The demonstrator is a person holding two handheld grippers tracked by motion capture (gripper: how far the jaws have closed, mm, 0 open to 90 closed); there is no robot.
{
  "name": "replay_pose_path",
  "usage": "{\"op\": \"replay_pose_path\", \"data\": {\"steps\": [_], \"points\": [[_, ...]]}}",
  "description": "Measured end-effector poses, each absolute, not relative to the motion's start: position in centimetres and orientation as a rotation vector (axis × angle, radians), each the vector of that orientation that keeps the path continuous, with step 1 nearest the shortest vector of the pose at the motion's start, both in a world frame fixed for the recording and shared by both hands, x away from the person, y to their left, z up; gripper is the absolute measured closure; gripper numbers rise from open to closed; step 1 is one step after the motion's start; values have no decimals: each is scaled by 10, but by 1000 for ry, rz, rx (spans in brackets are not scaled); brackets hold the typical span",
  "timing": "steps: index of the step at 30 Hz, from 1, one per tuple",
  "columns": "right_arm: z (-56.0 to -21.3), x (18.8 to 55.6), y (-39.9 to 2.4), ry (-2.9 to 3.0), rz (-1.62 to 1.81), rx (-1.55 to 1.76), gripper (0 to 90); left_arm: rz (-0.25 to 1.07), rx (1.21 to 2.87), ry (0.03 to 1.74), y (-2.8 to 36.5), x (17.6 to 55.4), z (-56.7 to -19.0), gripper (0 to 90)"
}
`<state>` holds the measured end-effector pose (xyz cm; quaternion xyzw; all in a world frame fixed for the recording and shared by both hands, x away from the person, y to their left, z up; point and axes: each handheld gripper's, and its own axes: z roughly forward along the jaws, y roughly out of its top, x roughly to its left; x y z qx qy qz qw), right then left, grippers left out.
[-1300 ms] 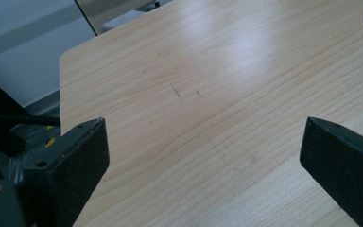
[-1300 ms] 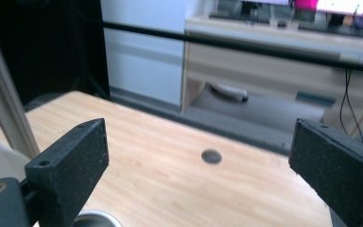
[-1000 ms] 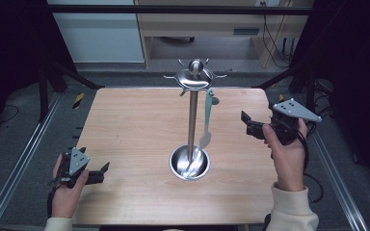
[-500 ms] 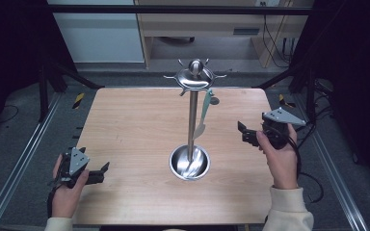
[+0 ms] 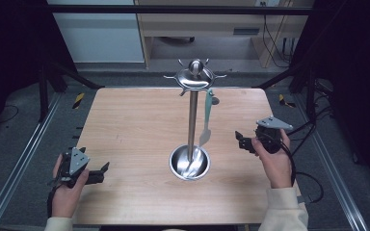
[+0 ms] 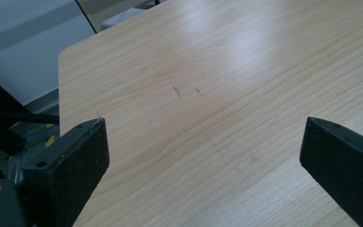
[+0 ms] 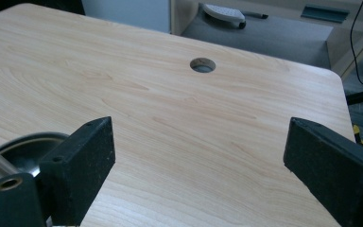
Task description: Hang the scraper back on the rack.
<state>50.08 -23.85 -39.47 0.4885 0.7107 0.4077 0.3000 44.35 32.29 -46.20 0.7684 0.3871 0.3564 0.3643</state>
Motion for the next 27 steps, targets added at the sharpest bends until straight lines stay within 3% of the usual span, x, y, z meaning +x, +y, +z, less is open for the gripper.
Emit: {"op": "replay_pose_path", "data": {"steps": [27], "points": [[-464,515,-222,2089,947,1378,135,911,1988,989,322,446,-463,20]]}}
